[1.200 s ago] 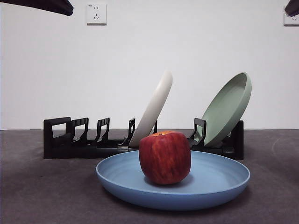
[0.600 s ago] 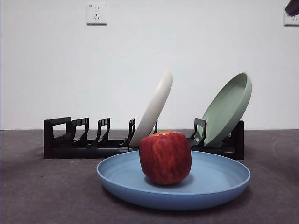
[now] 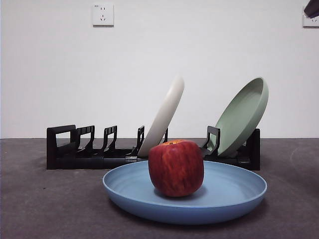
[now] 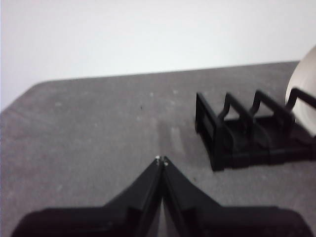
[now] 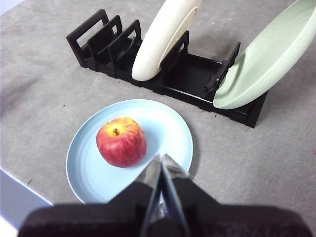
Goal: Take the blue plate from the plate rack,put the plate on the table,take the apple from the table,put the apple in the plate
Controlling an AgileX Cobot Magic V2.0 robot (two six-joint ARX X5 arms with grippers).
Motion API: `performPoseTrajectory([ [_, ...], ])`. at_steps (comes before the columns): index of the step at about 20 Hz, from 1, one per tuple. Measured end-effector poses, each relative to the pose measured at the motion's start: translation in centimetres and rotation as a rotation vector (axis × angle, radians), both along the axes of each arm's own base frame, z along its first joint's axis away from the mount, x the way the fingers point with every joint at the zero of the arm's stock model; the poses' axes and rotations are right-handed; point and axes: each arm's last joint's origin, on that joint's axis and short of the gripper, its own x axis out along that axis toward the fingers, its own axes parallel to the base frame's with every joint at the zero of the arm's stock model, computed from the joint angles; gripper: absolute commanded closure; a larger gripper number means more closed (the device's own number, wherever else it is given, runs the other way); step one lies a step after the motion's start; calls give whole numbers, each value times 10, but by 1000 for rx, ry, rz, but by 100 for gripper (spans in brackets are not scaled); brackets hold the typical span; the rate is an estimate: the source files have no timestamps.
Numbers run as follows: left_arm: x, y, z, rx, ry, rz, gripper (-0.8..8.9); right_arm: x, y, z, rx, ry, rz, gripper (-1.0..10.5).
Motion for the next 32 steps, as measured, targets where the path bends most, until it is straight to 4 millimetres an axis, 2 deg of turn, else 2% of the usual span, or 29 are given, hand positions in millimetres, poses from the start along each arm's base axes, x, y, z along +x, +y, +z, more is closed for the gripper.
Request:
performPoseTrajectory([
  [6,-3,1,-9,2,71,28,817,0,0,0,0,0,0,958],
  [25,-3,1,-9,2,71,26,817,0,-1,0,-1,1,0,958],
  [29,-3,1,-9,2,71,26,817,-4,-16,2,-24,-41,-84,958],
  [32,-3,1,-9,2,71,26,817,1,-33,5,-34,-87,-248,958],
])
